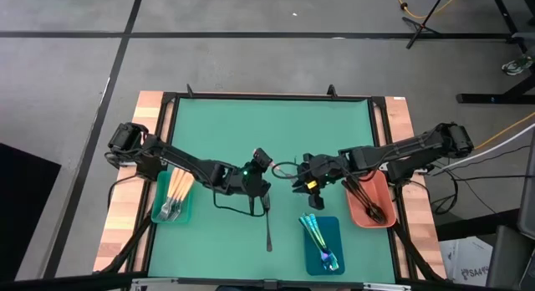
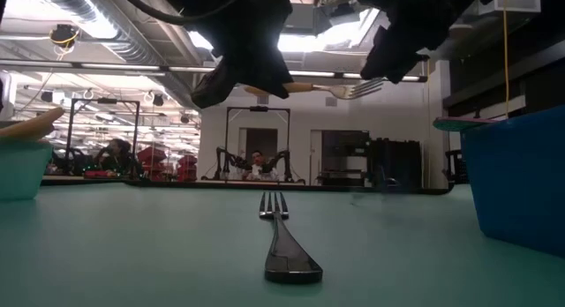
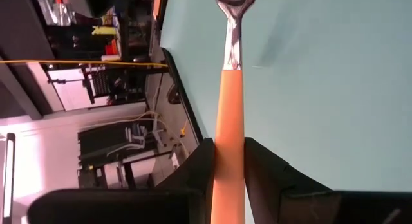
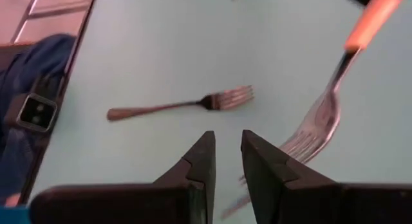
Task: Sort silverware by color (type)
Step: Put the yellow fork into the green bin
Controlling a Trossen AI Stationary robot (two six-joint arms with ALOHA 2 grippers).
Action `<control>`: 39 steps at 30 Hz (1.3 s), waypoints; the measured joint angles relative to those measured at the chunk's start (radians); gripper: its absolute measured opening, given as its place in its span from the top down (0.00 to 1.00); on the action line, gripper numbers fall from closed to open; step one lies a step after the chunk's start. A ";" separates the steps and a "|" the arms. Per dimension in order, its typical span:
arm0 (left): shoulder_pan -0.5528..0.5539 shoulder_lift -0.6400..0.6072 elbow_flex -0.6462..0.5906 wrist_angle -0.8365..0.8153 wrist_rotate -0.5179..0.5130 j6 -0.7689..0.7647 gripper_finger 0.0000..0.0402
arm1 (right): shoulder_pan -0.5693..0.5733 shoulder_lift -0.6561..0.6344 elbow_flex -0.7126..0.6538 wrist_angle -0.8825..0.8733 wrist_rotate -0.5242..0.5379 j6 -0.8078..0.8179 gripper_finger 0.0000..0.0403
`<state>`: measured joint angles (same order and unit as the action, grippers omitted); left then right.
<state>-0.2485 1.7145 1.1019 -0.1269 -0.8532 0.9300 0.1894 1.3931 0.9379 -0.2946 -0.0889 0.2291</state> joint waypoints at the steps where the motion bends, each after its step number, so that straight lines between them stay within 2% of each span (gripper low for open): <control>1: 0.000 0.000 0.000 -0.002 0.000 0.000 0.86 | 0.000 -0.001 0.000 -0.011 -0.010 0.000 0.83; 7: 0.000 0.000 0.000 -0.004 0.002 0.000 0.86 | 0.000 -0.001 0.000 -0.015 -0.004 0.000 0.83; 11: 0.000 -0.001 0.000 -0.003 0.005 -0.004 0.86 | 0.001 -0.001 0.000 0.002 0.077 0.001 0.83; 17: 0.000 -0.001 0.000 -0.003 0.077 -0.003 0.86 | 0.000 -0.001 0.000 0.047 0.209 0.001 0.83; 23: 0.000 -0.001 0.000 0.000 0.095 -0.003 0.86 | -0.009 -0.001 0.000 0.124 0.236 0.002 0.83; 28: 0.000 -0.001 0.000 0.012 0.096 0.025 0.86 | -0.026 -0.001 0.000 0.129 0.284 0.076 0.83; 33: 0.000 -0.001 0.000 0.023 0.096 0.106 0.86 | -0.057 -0.001 0.000 0.129 0.248 0.126 0.79; 39: 0.000 -0.001 0.000 0.053 0.087 0.150 0.86 | -0.081 -0.001 0.000 0.128 0.173 0.185 0.68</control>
<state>-0.2489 1.7138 1.1019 -0.0742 -0.7666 1.0795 0.1085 1.3926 0.9379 -0.1661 0.0840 0.4145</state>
